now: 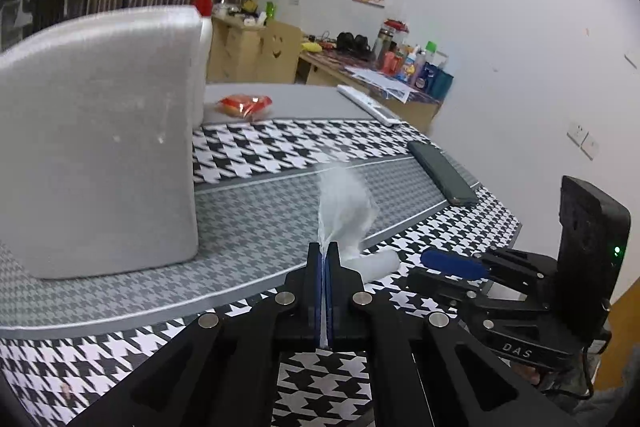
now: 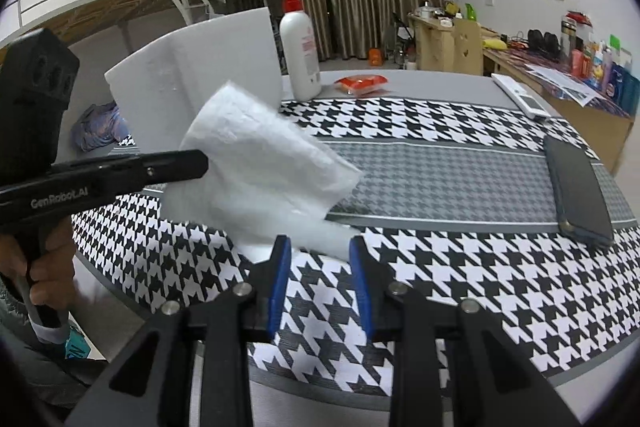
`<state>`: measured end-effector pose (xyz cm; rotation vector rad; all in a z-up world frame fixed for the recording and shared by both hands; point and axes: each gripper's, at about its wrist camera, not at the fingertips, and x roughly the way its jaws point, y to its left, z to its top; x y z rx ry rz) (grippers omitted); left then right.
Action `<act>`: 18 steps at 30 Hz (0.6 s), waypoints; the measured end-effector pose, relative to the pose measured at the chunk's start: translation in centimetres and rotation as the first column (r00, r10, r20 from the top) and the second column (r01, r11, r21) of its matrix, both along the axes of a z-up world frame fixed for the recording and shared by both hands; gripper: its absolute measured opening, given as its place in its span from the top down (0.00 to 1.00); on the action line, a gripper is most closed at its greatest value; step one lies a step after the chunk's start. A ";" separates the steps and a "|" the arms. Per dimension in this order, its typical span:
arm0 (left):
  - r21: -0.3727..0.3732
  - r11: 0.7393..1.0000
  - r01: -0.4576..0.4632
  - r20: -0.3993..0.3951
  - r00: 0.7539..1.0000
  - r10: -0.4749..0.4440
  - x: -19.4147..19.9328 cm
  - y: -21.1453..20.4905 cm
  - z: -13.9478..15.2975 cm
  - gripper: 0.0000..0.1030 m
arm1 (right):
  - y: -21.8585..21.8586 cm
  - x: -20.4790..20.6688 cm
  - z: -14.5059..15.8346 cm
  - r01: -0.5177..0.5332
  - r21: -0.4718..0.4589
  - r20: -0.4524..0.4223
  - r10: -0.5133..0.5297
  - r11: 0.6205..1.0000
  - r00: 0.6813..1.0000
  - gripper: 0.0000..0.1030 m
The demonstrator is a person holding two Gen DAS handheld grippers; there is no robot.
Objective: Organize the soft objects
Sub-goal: 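Lift the tissue with the right gripper while the left gripper grasps it too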
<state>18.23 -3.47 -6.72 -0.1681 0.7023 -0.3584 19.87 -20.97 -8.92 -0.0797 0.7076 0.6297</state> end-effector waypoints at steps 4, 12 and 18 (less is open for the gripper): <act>0.009 1.000 0.001 0.007 1.000 -0.001 -0.3 0.0 0.3 0.99 | 1.0 -0.3 0.1 -0.035 -0.030 0.020 0.036 0.999 0.999 0.65; 0.028 0.998 -0.052 0.049 0.998 0.050 -1.4 1.4 1.4 0.99 | 2.0 -0.4 -1.0 -0.057 -0.078 0.001 0.057 0.995 0.998 0.62; 0.045 0.996 -0.079 0.082 0.994 0.075 -1.8 2.1 2.2 0.99 | 2.2 -0.6 -1.2 -0.081 -0.102 0.013 0.083 0.991 0.996 0.47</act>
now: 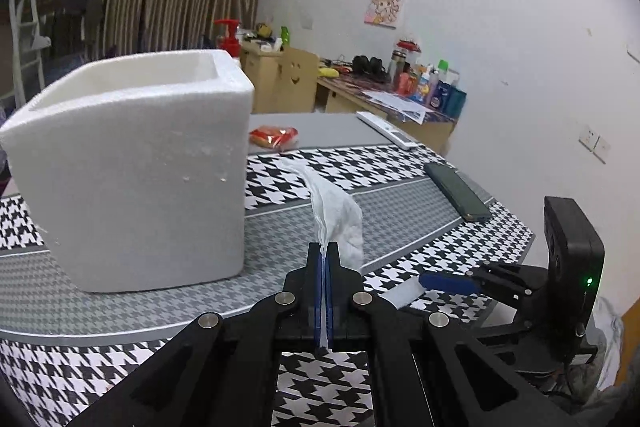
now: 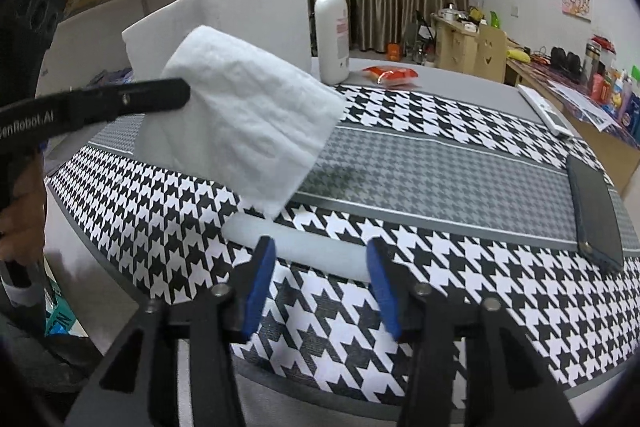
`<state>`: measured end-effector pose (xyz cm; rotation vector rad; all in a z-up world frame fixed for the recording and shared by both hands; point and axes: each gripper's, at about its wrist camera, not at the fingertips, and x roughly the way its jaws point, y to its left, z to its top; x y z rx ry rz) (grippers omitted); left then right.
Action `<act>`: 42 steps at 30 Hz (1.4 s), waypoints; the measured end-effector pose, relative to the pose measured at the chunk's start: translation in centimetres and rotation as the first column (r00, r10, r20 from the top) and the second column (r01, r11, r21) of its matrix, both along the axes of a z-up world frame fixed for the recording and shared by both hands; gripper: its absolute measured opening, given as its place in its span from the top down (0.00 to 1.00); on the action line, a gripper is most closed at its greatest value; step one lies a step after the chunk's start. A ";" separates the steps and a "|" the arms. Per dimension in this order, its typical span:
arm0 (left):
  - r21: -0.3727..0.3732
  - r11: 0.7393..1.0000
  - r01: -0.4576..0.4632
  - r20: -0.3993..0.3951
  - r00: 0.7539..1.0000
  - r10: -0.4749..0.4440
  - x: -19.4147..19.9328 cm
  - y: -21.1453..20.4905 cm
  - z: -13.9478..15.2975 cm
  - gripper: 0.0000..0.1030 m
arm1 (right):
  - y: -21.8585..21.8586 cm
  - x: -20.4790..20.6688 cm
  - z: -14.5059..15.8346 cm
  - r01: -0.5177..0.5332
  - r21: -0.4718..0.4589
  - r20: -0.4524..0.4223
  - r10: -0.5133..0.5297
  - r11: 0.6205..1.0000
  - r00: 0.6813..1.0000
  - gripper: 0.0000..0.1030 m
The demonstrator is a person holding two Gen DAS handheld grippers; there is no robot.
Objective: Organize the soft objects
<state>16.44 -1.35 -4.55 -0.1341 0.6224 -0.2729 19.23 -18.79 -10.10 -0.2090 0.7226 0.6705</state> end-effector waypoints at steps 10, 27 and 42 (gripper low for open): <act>0.003 1.000 -0.008 0.001 1.000 0.008 -0.1 0.3 0.0 0.99 | -0.1 0.8 -0.9 -0.001 -0.089 0.003 0.001 0.996 1.000 0.47; 0.010 1.000 -0.012 -0.003 1.000 0.012 0.0 0.4 -0.1 0.99 | 2.4 0.2 0.1 -0.226 -0.207 0.020 0.235 0.952 0.972 0.47; -0.001 0.999 -0.040 -0.008 0.999 0.040 -0.5 2.0 0.4 0.99 | 3.9 4.6 -0.7 -0.465 -0.198 -0.114 0.451 0.863 0.885 0.47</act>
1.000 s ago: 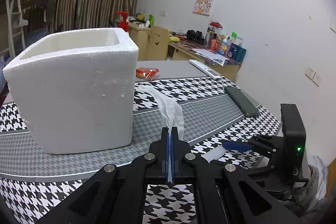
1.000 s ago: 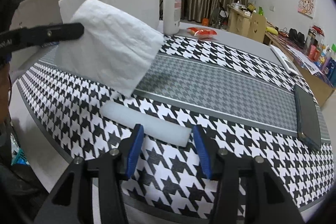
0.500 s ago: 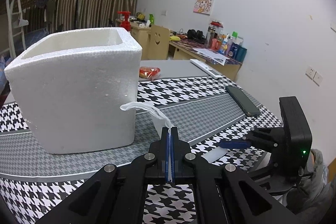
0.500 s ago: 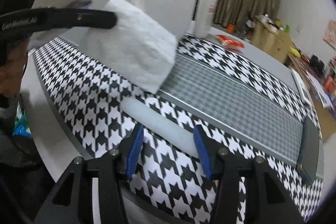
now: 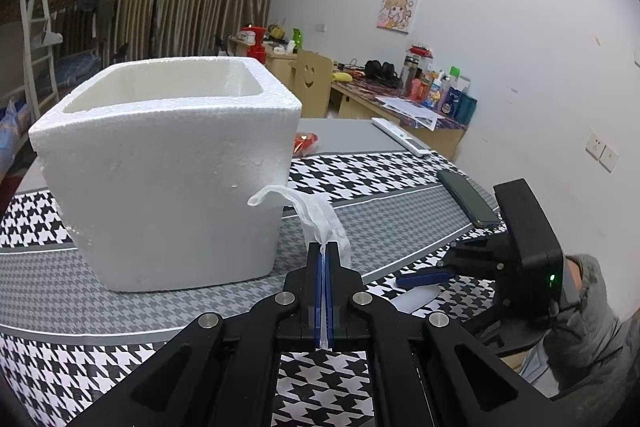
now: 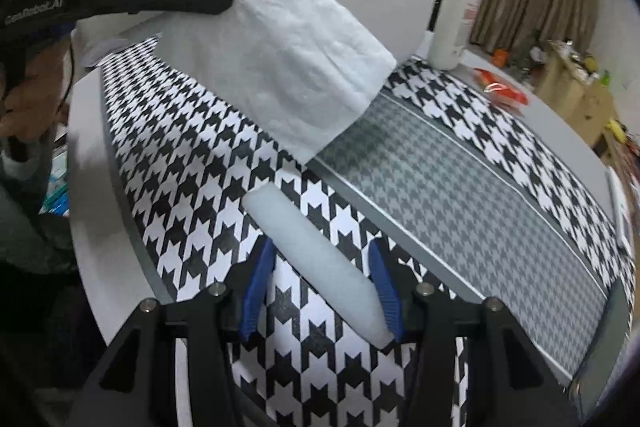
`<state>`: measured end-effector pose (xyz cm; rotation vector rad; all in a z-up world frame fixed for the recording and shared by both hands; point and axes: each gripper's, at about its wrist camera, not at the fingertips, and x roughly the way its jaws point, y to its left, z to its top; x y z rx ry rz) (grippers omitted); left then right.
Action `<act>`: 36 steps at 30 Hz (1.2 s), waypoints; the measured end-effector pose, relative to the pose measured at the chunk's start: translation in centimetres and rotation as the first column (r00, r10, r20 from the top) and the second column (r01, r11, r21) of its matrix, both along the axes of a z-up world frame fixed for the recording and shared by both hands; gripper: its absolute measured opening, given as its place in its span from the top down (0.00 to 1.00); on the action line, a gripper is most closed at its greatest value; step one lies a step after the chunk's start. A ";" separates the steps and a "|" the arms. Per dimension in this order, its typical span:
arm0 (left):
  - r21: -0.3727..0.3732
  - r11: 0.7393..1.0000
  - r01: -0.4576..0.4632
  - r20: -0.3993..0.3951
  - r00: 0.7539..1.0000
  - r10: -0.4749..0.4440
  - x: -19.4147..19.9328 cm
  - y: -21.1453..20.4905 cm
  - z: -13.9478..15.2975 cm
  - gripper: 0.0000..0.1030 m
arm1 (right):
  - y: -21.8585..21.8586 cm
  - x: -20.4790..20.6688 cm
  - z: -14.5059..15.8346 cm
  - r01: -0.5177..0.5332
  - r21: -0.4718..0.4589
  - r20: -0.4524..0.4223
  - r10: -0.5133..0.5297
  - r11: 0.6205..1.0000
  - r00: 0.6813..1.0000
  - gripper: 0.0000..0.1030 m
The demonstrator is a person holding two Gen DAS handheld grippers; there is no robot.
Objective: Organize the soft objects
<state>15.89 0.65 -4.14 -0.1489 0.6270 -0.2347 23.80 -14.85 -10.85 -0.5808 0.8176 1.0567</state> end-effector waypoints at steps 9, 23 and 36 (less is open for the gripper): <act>-0.005 1.000 -0.012 -0.006 1.000 0.012 0.2 0.2 0.3 0.99 | 1.0 -1.1 0.3 -0.055 -0.042 0.008 0.055 0.998 0.998 0.70; 0.004 1.000 -0.011 0.051 0.999 0.010 -1.1 0.8 2.0 0.99 | -2.3 -2.8 4.2 0.246 0.208 -0.015 -0.248 0.947 0.969 0.79; 0.059 0.998 -0.006 0.127 0.992 -0.001 -1.0 -0.8 4.4 0.99 | -3.9 -3.5 7.8 0.390 0.337 0.028 -0.423 0.857 0.906 0.79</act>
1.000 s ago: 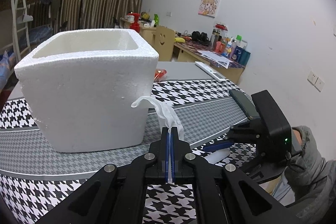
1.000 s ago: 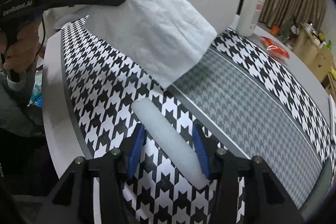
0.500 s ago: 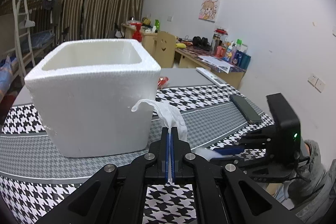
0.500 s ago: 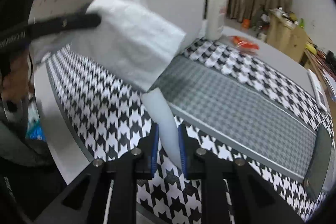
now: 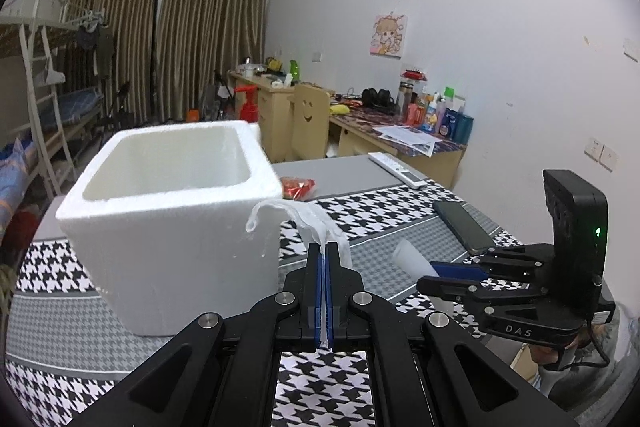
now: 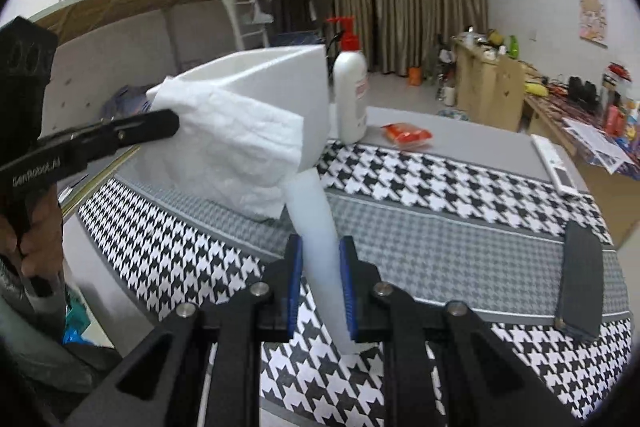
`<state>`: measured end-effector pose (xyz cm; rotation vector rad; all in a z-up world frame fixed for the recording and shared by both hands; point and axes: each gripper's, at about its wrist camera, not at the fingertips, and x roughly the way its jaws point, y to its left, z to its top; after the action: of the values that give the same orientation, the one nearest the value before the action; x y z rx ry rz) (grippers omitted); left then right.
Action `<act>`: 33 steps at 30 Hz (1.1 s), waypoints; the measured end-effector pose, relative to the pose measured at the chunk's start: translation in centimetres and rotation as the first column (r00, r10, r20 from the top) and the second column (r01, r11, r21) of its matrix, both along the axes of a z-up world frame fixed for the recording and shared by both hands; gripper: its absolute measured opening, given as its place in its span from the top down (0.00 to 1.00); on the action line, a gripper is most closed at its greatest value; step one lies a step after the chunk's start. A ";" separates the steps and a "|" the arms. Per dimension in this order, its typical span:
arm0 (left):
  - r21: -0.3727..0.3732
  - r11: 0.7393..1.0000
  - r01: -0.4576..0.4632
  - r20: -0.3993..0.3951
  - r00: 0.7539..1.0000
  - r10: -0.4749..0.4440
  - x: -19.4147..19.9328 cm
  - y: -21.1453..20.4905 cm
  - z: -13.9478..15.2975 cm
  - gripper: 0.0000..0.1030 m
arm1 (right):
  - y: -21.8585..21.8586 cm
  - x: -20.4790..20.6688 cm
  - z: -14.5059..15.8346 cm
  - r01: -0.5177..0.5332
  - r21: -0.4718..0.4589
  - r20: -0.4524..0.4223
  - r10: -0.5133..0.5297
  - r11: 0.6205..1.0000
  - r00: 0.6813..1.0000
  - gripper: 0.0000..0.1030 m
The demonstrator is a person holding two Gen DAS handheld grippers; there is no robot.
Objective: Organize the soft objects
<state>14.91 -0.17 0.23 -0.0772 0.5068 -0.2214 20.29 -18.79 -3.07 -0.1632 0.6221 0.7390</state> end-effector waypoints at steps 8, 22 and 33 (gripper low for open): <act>0.029 1.000 -0.001 0.005 1.000 0.001 1.3 -1.3 0.7 0.99 | -1.1 0.0 1.5 0.051 0.056 0.033 -0.053 0.997 0.998 0.79; 0.063 0.997 0.036 0.077 0.996 -0.041 1.7 -2.8 2.8 0.99 | -2.7 -0.1 4.0 0.121 0.127 0.090 -0.133 0.985 0.987 0.79; 0.075 0.997 0.030 0.105 0.994 -0.037 1.7 -3.0 3.5 0.99 | -3.0 -0.4 4.9 0.141 0.140 0.121 -0.159 0.980 0.980 0.79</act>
<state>16.59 -3.15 3.75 0.0144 0.4100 -0.2384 19.88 -21.75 1.80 -0.0426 0.4530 0.6152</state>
